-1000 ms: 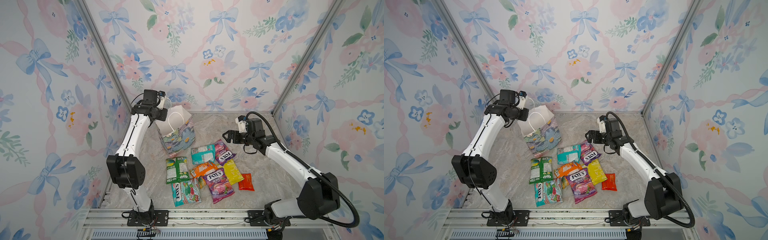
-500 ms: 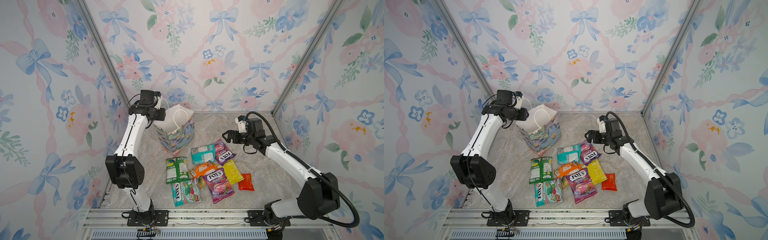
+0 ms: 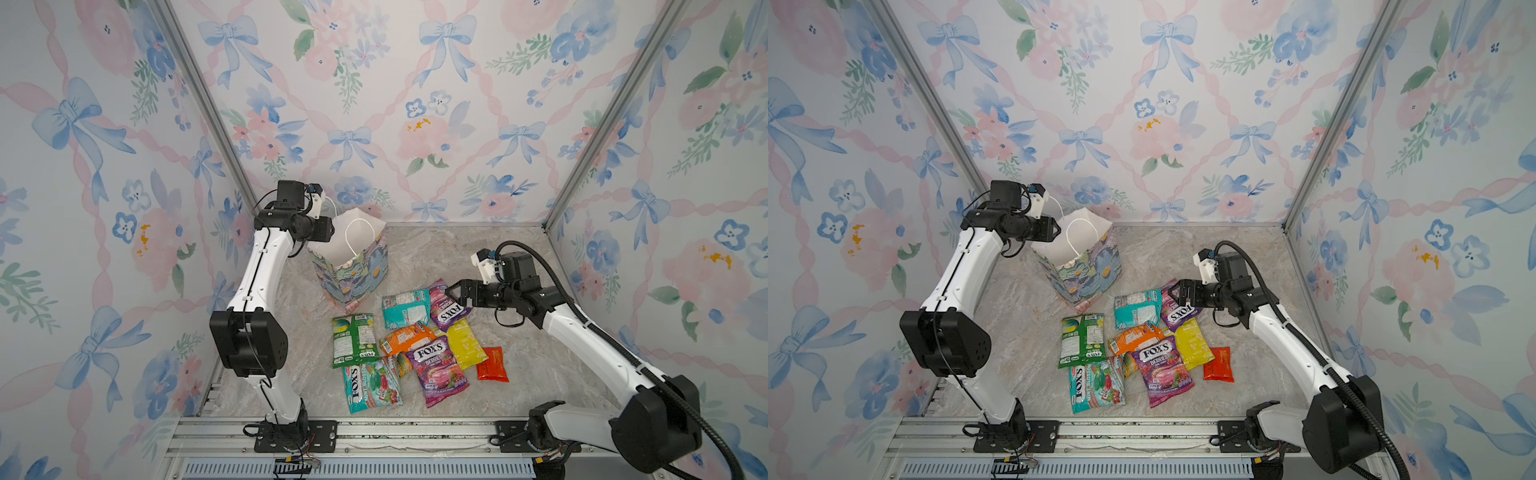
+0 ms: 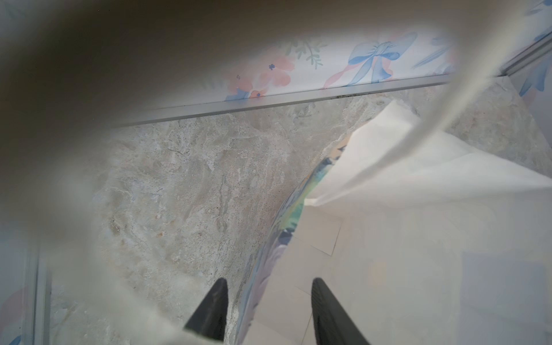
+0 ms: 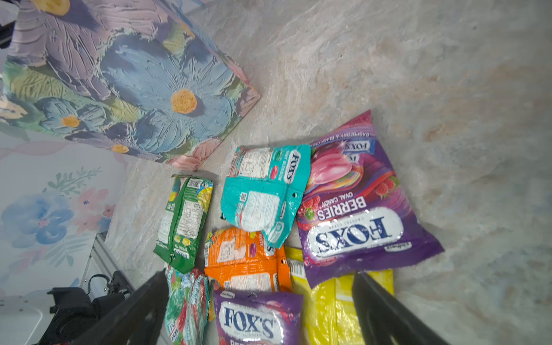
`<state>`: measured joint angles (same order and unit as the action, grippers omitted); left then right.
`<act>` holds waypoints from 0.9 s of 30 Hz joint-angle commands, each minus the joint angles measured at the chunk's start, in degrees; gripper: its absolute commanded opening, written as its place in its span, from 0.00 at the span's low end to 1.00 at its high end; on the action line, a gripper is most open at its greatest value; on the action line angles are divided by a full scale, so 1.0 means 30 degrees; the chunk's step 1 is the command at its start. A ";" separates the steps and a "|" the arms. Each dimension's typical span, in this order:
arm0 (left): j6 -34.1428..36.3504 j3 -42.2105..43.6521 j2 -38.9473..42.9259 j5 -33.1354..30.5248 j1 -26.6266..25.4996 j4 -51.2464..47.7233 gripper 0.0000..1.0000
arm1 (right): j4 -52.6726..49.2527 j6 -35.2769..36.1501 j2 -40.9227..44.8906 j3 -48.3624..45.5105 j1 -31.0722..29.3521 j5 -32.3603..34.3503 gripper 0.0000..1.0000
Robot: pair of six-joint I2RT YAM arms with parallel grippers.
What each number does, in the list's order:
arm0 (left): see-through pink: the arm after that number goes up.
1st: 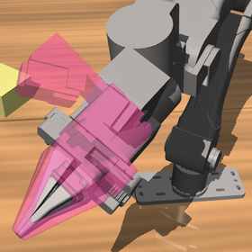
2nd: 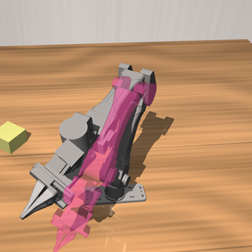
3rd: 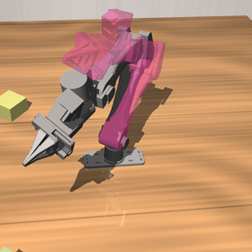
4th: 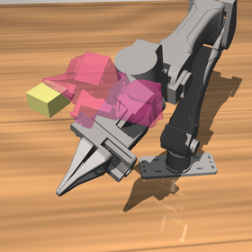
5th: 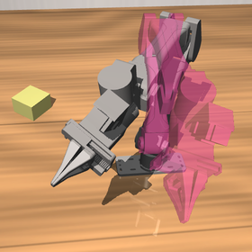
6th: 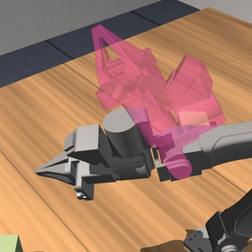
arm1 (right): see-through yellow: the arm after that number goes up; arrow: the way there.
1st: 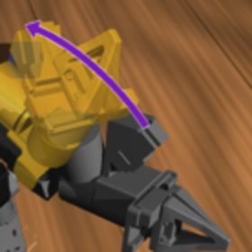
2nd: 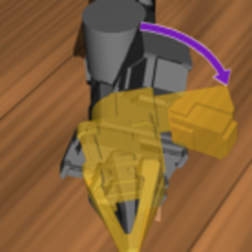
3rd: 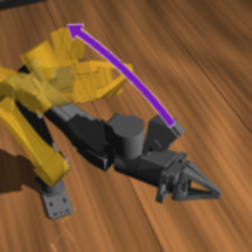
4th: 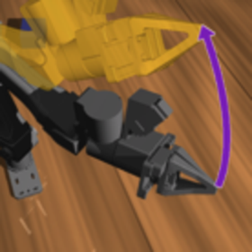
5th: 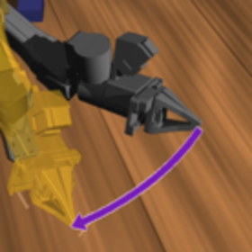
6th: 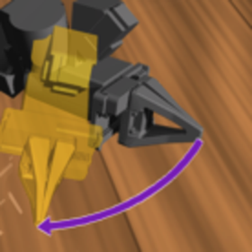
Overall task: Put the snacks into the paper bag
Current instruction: 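Lower the right gripper onto the purple FOX'S Berries packet and grasp it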
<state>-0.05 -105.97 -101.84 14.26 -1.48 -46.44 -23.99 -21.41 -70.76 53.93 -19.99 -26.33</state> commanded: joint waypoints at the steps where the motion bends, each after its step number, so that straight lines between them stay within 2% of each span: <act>1: 0.0160 -0.0215 -0.0293 0.0919 0.0045 -0.0255 0.39 | -0.2149 -0.0515 0.1079 -0.1652 -0.0723 -0.1120 0.95; 9: -0.0142 0.0560 -0.0447 0.1472 0.0089 -0.0256 0.04 | -0.3604 -0.2077 0.3176 -0.4708 -0.3657 -0.0258 0.91; 18: -0.0473 0.0710 -0.0190 0.2291 0.0082 -0.0230 0.00 | -0.2670 -0.3389 0.3619 -0.7061 -0.4974 0.1313 0.91; 27: -0.0839 0.0698 -0.0301 0.2474 0.0052 -0.0239 0.00 | -0.0723 -0.3258 0.2304 -0.7285 -0.5055 0.1393 0.82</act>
<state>-1.19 -104.68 -102.32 20.40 -1.48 -46.41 -28.95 -30.74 -62.94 32.86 -34.35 -22.85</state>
